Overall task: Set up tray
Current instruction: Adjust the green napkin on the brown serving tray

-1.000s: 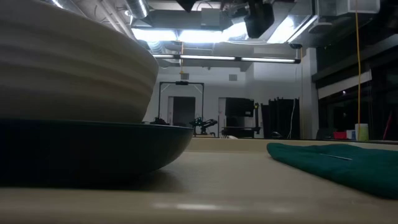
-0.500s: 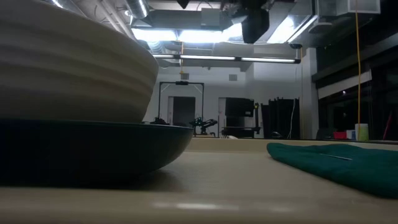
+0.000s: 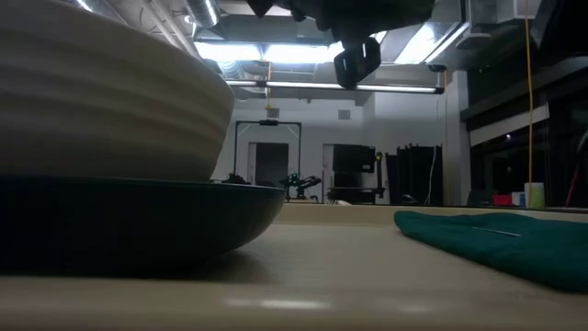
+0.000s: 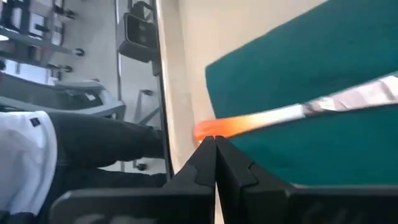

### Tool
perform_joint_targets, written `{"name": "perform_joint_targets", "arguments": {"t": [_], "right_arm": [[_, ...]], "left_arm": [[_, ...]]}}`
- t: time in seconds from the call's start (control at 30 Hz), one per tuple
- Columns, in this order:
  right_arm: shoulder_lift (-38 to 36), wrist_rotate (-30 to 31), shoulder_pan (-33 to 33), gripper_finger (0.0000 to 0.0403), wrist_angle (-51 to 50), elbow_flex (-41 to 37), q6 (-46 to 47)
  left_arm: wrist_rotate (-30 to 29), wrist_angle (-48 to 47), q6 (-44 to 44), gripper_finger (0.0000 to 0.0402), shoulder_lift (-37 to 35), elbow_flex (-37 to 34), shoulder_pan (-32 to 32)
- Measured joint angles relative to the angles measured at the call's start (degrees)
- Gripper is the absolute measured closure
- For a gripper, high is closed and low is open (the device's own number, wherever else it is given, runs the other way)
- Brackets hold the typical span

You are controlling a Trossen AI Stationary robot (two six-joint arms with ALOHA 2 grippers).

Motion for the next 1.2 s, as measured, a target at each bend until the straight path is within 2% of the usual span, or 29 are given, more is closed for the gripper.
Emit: {"name": "perform_joint_targets", "arguments": {"t": [0.2,0.37,0.47,0.67,0.9,1.07,1.2], "right_arm": [[5.91,-2.71,-1.47,0.0400,-0.78,2.28,4.53],[9.01,-10.39,-1.45,0.0400,-3.81,4.53,10.02],[9.31,-13.41,-0.93,0.0400,-9.34,6.99,10.28],[9.08,-13.61,-0.31,0.0398,-20.61,11.55,7.31],[6.22,-13.41,-0.48,0.0396,-21.43,11.95,2.38],[2.70,-9.03,-0.71,0.0395,-22.32,11.98,-6.00],[3.40,-7.70,-1.74,0.0399,-22.10,11.98,-9.49]], "left_arm": [[0.02,0.53,0.45,0.0401,0.00,0.00,-0.04],[0.93,1.13,1.13,0.0400,0.00,0.00,-0.04],[1.00,1.27,1.47,0.0400,0.00,0.00,-0.04],[1.07,2.34,1.87,0.0400,0.00,0.00,-0.04],[1.07,2.64,1.92,0.0399,0.00,0.00,-0.04],[1.09,2.65,1.89,0.0400,0.00,0.00,0.02],[1.45,2.69,1.46,0.0399,0.00,0.00,0.02]]}}
